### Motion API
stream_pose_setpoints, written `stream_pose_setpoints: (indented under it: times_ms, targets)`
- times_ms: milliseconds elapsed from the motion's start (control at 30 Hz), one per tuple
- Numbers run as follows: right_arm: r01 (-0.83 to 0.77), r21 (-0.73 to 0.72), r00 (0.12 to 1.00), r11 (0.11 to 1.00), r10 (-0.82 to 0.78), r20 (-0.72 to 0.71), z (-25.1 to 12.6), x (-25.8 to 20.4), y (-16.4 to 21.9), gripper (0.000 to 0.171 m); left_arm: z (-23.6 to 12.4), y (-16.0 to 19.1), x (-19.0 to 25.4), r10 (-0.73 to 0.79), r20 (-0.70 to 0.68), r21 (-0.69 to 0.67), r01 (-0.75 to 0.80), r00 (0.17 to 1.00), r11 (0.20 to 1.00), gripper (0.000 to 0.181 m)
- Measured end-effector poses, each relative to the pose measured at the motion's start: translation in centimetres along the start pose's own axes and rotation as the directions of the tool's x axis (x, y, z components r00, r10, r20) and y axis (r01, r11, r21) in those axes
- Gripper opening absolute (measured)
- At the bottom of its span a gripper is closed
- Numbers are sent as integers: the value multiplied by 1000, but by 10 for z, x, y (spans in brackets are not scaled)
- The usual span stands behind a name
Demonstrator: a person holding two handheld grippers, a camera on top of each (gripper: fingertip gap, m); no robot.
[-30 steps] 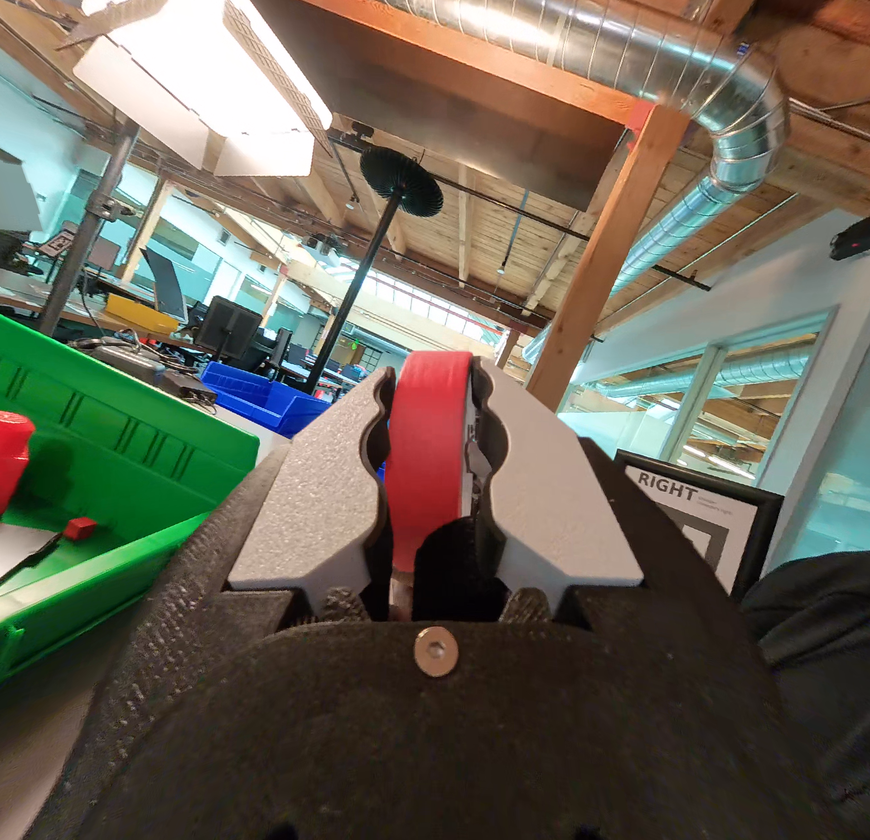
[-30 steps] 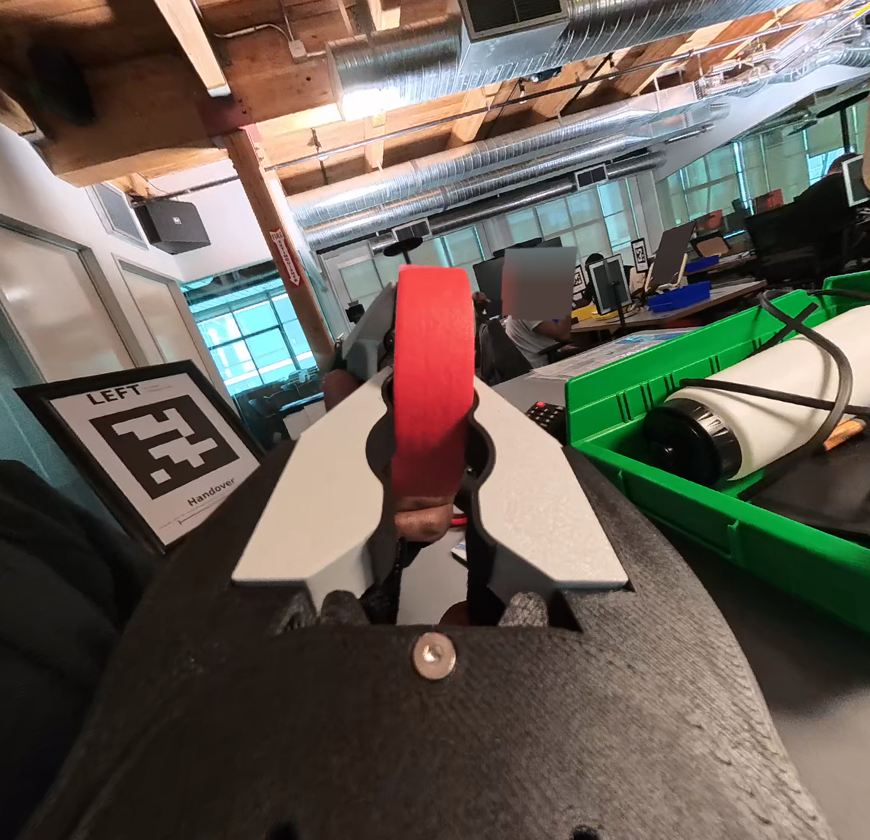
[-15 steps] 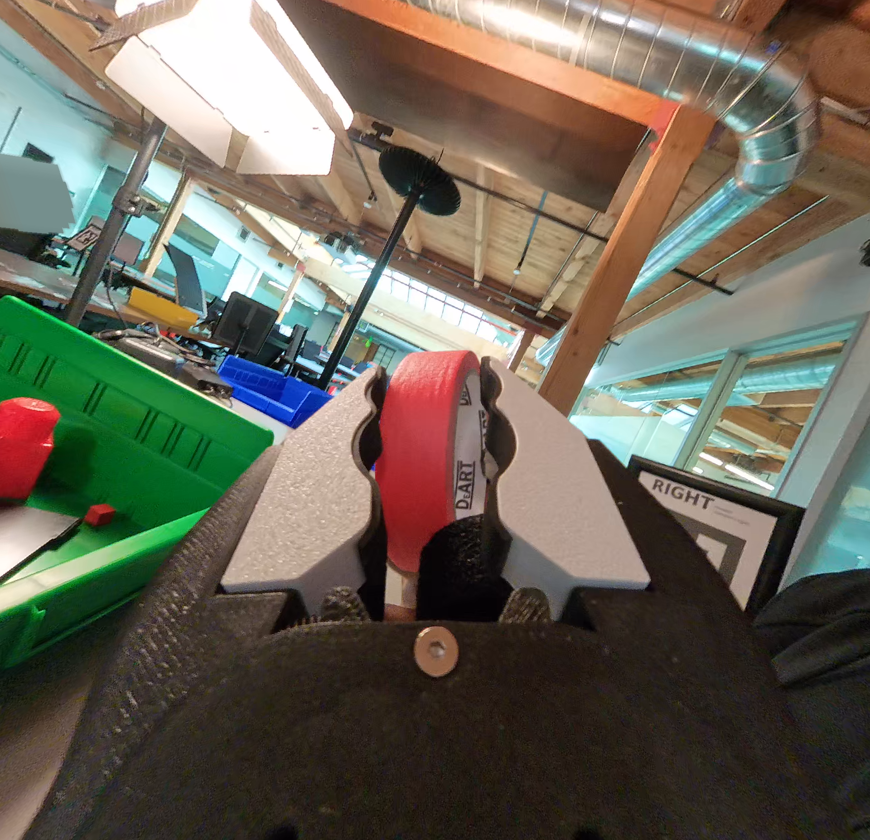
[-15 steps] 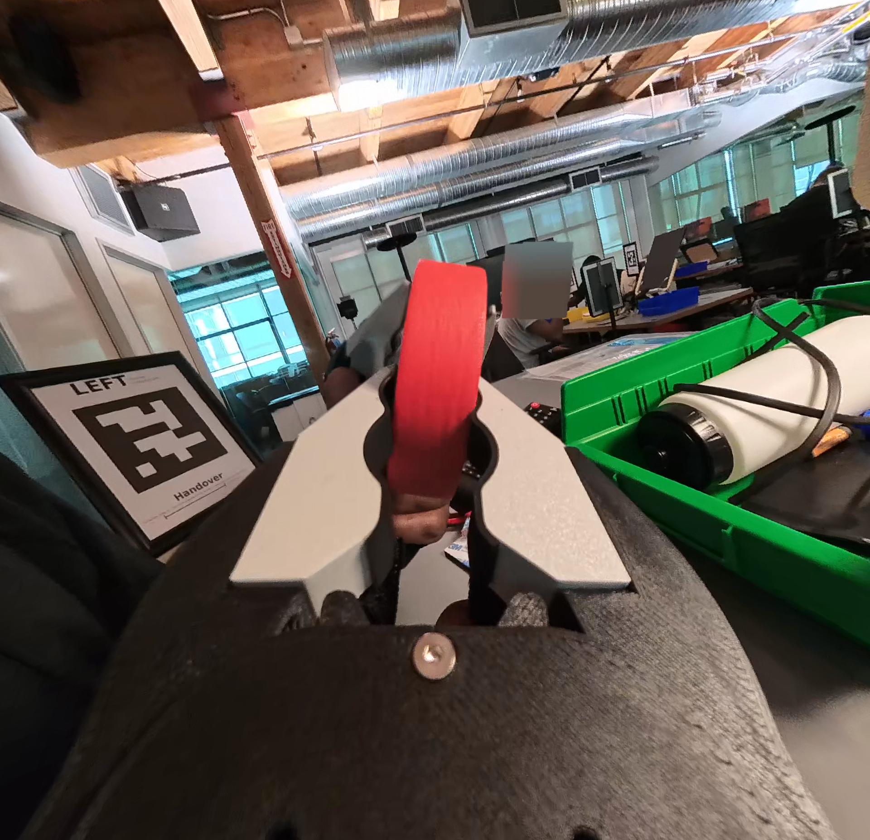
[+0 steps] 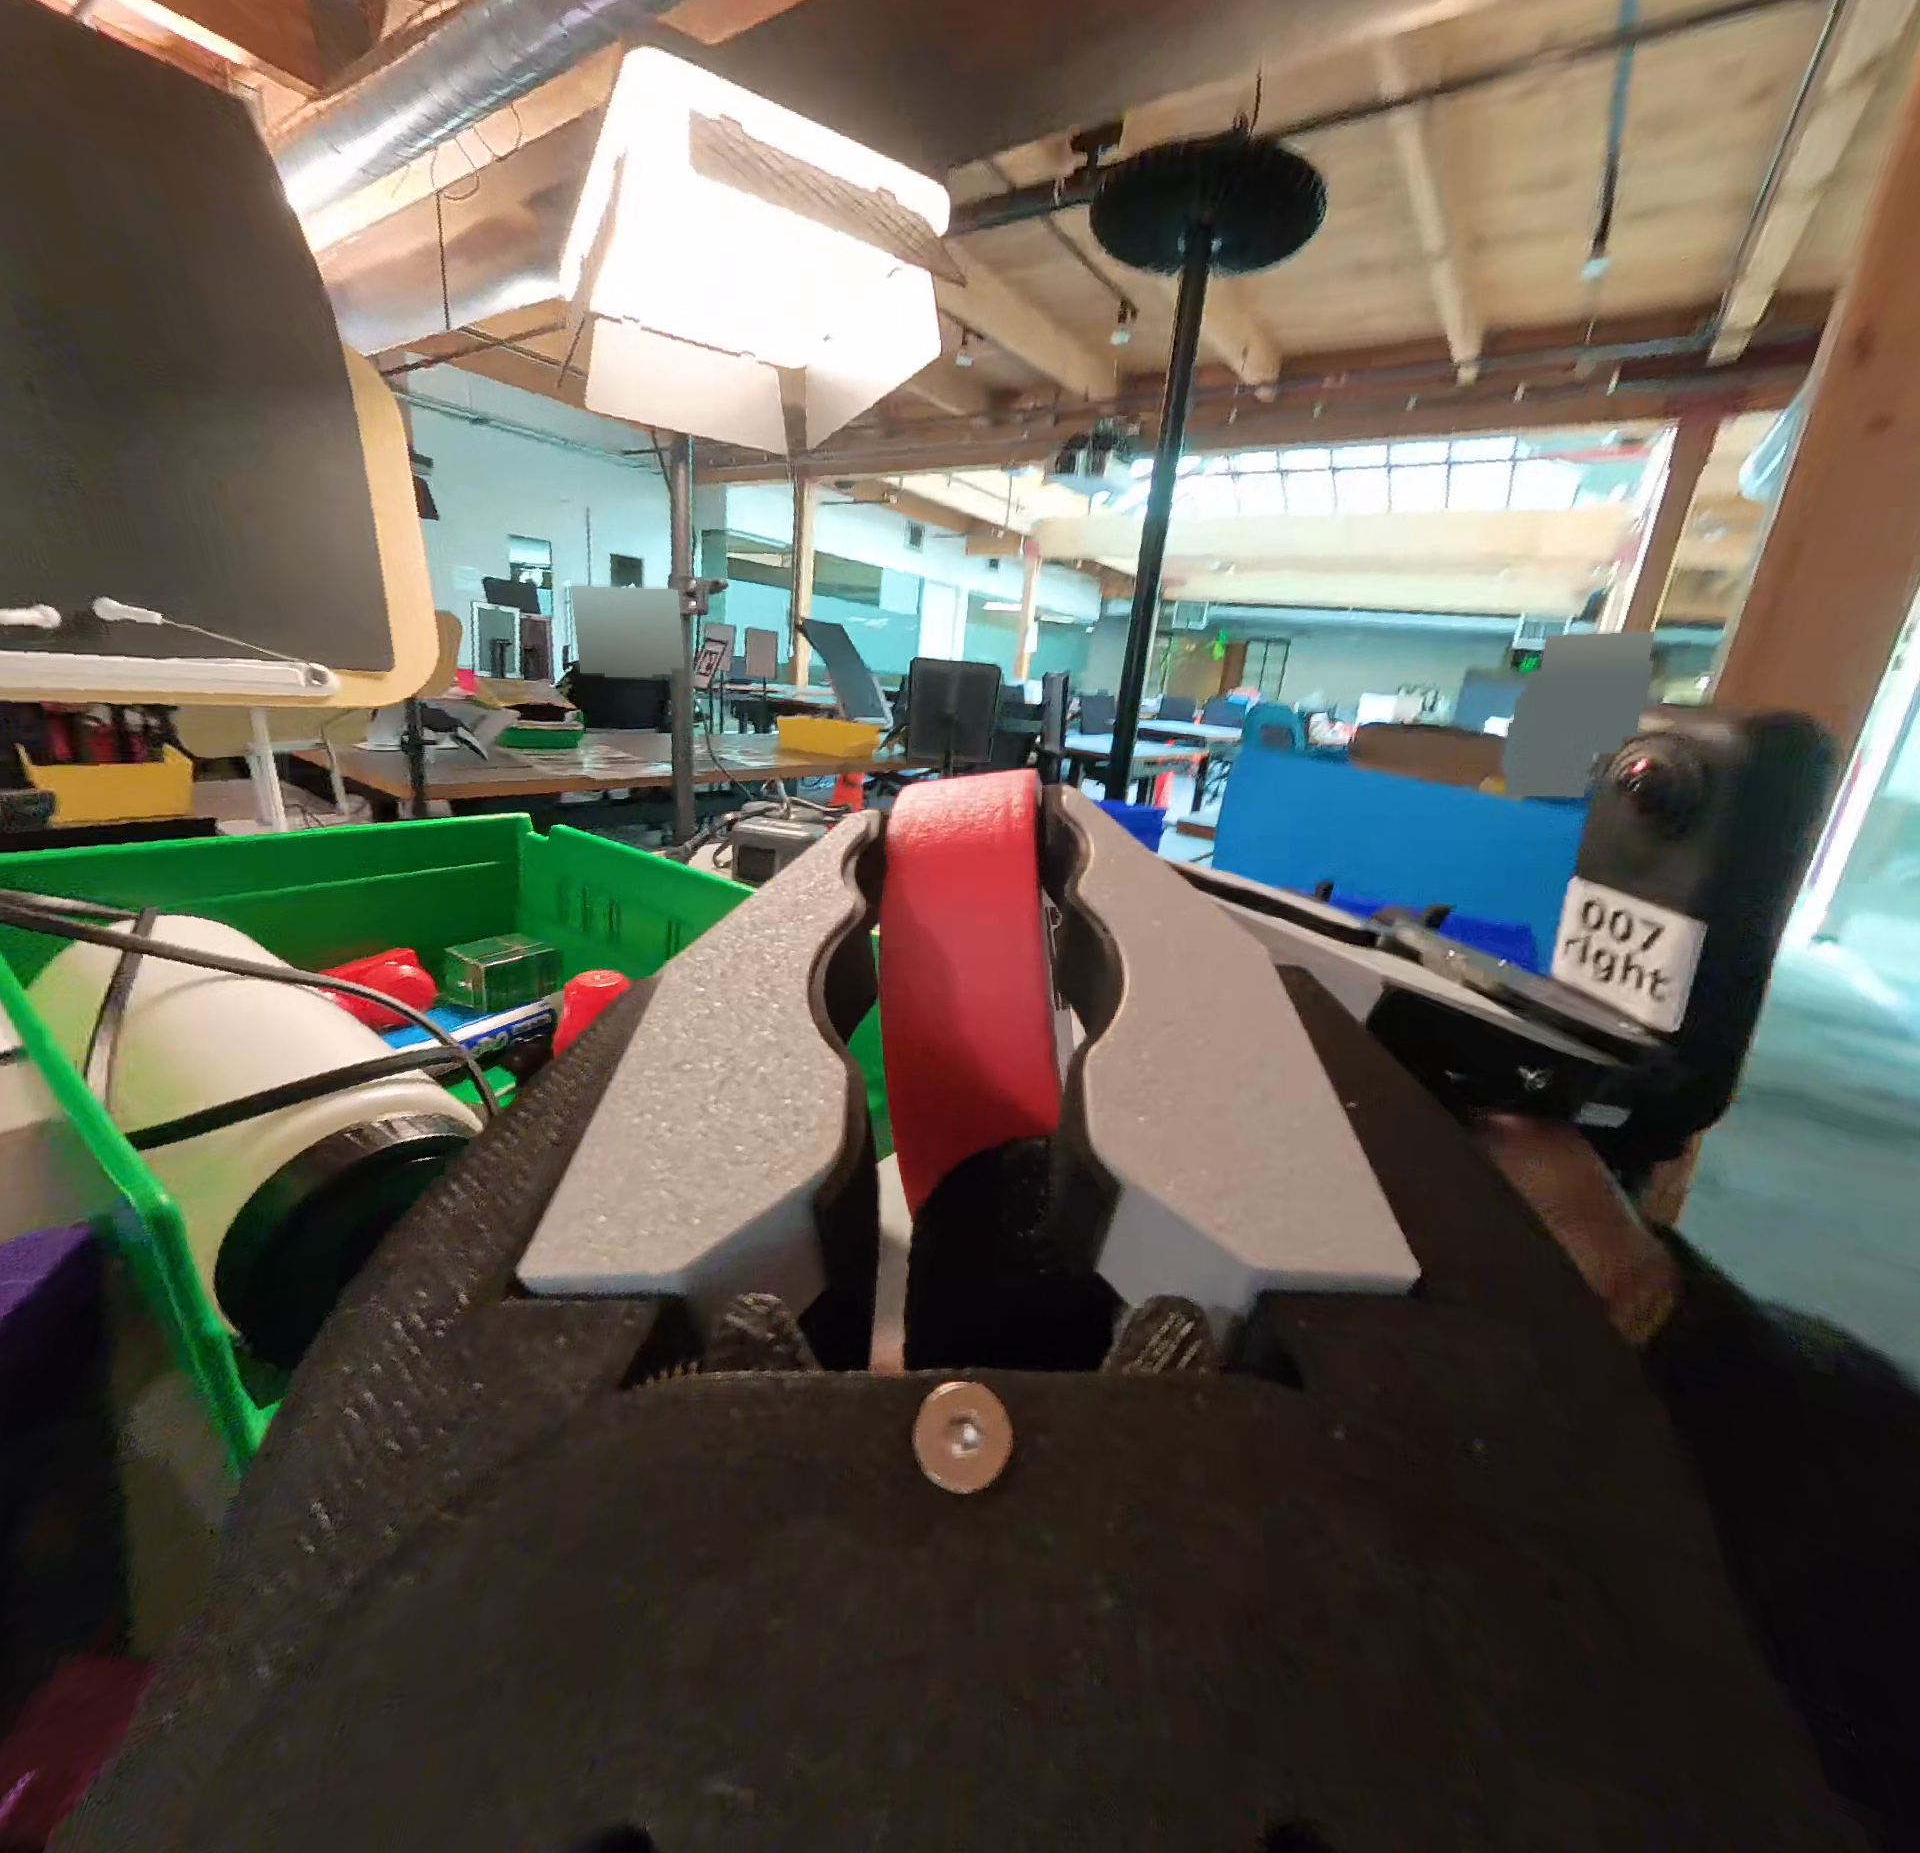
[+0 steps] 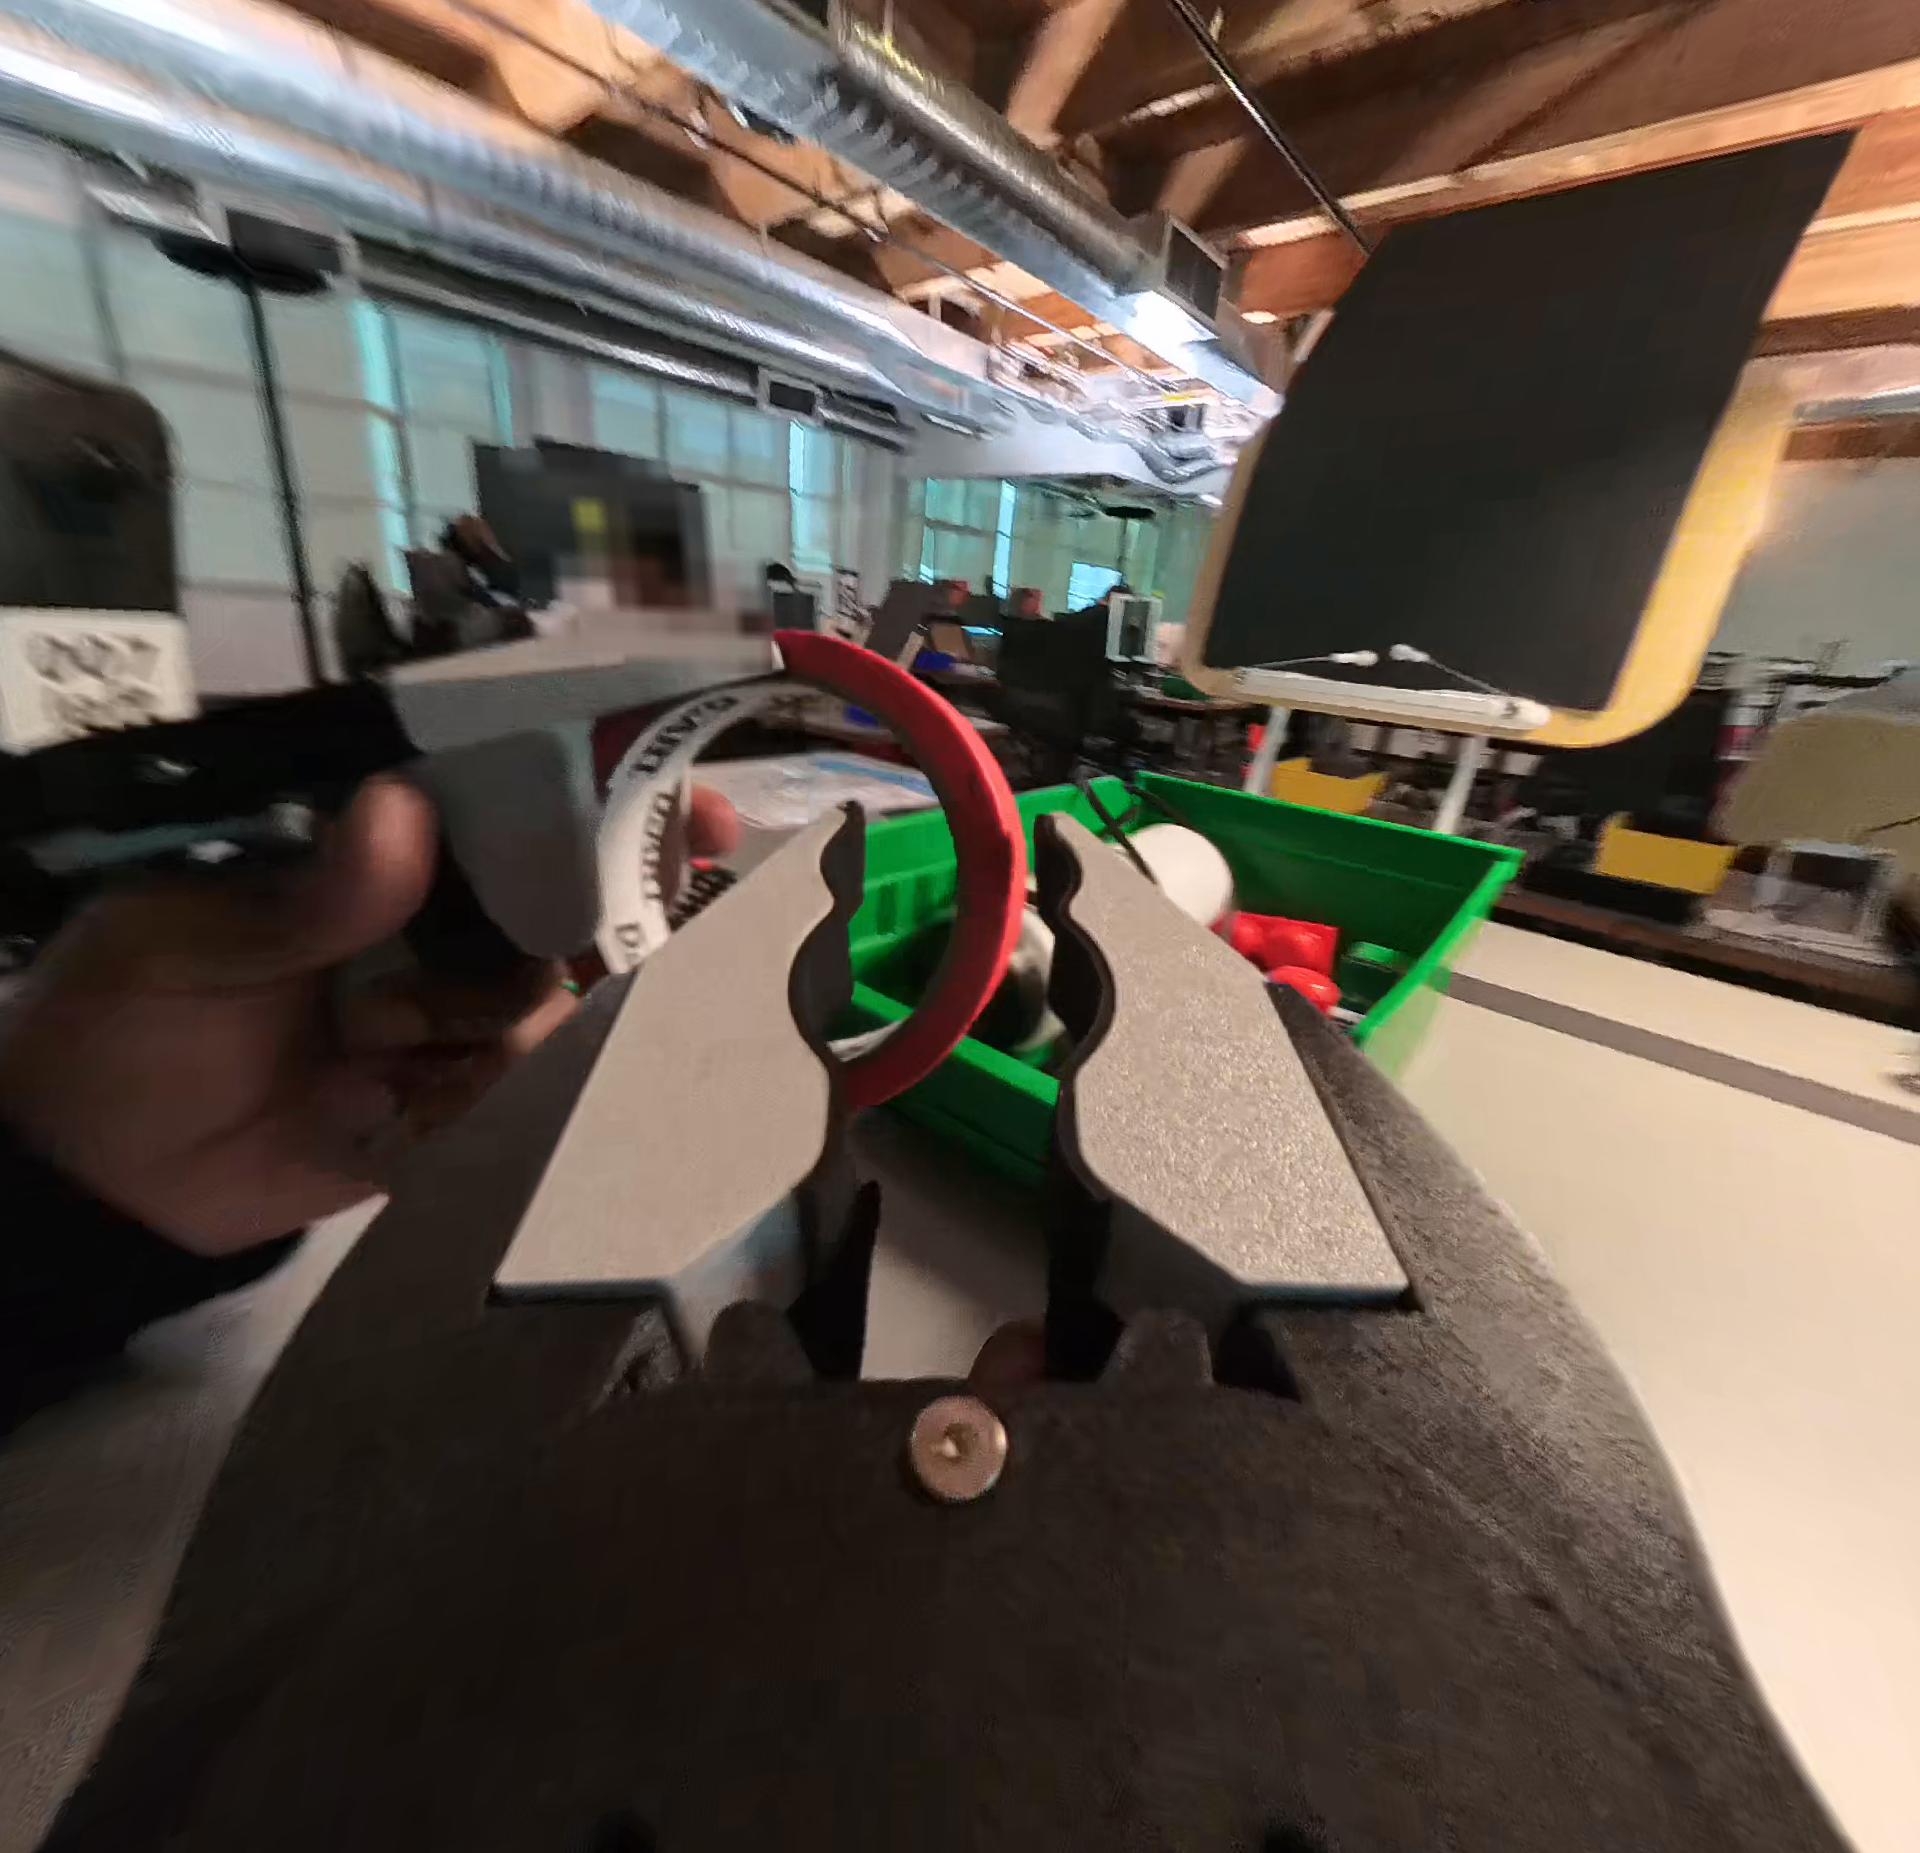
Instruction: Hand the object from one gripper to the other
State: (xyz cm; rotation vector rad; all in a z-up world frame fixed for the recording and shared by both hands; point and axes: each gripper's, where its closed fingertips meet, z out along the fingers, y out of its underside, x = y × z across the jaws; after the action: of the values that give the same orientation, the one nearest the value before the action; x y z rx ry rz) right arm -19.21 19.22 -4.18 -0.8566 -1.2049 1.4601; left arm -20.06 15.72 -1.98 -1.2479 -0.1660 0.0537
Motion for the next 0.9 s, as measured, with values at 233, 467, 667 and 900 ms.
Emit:
stream_pose_setpoints:
  times_ms: [233, 467, 667, 900]
  targets:
    - [-12, -47, 994, 999, 7, -109, -2, 21, 8, 12, 5, 5, 21, -36, -115, -18, 34, 993, 999, 39]
    - [-410, 11, 911, 912, 409, 48, -6, 27, 6, 11, -2, 0, 44, -365, -378, -90, 359, 851, 929, 51]
    - [-478, -50, 867, 877, 480, 132, -2, 14, 12, 11, -13, 2, 66, -414, -518, -173, 382, 748, 908, 19]
    - [-378, 99, 914, 921, 354, 195, -11, 5, -20, 24, -11, -11, 35, -388, -407, -39, 409, 827, 912, 12]
